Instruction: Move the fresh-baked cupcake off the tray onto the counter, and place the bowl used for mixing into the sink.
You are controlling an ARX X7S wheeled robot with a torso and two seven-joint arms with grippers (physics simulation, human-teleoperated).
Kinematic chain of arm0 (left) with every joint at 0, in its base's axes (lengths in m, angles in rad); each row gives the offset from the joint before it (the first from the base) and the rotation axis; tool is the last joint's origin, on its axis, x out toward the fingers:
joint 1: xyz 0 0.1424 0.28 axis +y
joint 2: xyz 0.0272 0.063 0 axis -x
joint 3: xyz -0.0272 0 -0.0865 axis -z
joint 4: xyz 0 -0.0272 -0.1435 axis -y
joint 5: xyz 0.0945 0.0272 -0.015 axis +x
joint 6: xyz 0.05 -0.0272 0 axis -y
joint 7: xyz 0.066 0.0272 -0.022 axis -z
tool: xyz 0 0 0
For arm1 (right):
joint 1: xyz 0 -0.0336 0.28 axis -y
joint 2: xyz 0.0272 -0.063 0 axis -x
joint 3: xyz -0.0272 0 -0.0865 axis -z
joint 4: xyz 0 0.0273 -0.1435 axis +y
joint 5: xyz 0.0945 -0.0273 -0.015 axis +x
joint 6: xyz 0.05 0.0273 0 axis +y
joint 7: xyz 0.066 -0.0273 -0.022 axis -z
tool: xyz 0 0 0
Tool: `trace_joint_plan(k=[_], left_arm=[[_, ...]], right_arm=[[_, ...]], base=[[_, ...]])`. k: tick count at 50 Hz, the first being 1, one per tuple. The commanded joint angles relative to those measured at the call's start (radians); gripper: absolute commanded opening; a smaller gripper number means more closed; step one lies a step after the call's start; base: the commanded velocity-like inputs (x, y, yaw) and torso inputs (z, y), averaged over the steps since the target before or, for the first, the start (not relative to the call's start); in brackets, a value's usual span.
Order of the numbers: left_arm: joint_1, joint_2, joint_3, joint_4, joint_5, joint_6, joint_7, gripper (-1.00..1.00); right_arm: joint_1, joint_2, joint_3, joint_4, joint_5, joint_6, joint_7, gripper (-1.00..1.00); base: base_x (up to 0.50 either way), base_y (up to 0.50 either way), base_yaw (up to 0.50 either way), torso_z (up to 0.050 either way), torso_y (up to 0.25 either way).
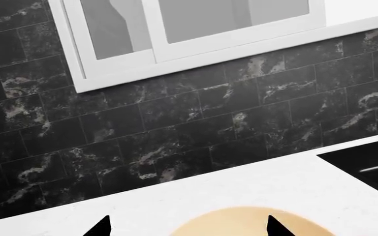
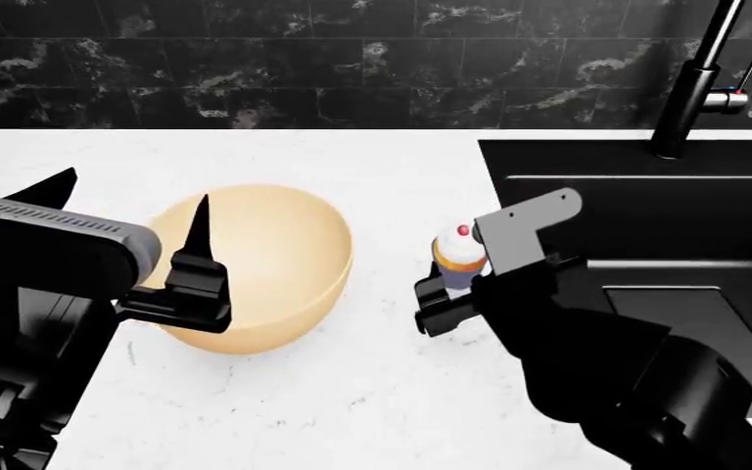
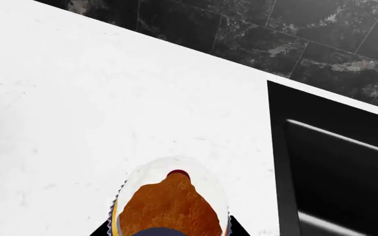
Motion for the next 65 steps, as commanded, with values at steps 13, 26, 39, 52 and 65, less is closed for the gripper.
trace_joint_plan(k=[13, 26, 39, 52, 65], left_arm=[[-0.023, 0.003, 0.018, -0.005, -0.002, 0.002, -0.001, 1.0], [0.003, -0.005, 0.008, 0.003, 0.011, 0.017, 0.006, 1.0], [0.009, -0.012, 0.006, 0.008, 0.008, 0.025, -0.001, 1.0], [0.002, -0.015, 0.019, 0.01, 0.009, 0.02, -0.008, 1.0], [-0.007, -0.021, 0.02, 0.011, -0.011, 0.026, -0.014, 1.0]], right_arm=[[-0.004, 0.004, 0.001, 0.006, -0.014, -0.003, -0.013, 1.0], [-0.009, 0.011, 0.008, -0.006, -0.002, -0.004, -0.011, 1.0], [-0.024, 0.051, 0.041, -0.073, 0.065, 0.005, -0.026, 1.0], [-0.075, 0.15, 0.12, -0.199, 0.142, 0.003, 0.028, 1.0], [-0.143, 0.242, 0.235, -0.289, 0.247, -0.056, 0.037, 1.0]], base=[[0.0, 0.0, 0.0, 0.0, 0.0], [0.0, 0.0, 0.0, 0.0, 0.0], [0.0, 0.0, 0.0, 0.0, 0.0], [0.0, 0.0, 0.0, 0.0, 0.0], [0.0, 0.0, 0.0, 0.0, 0.0]])
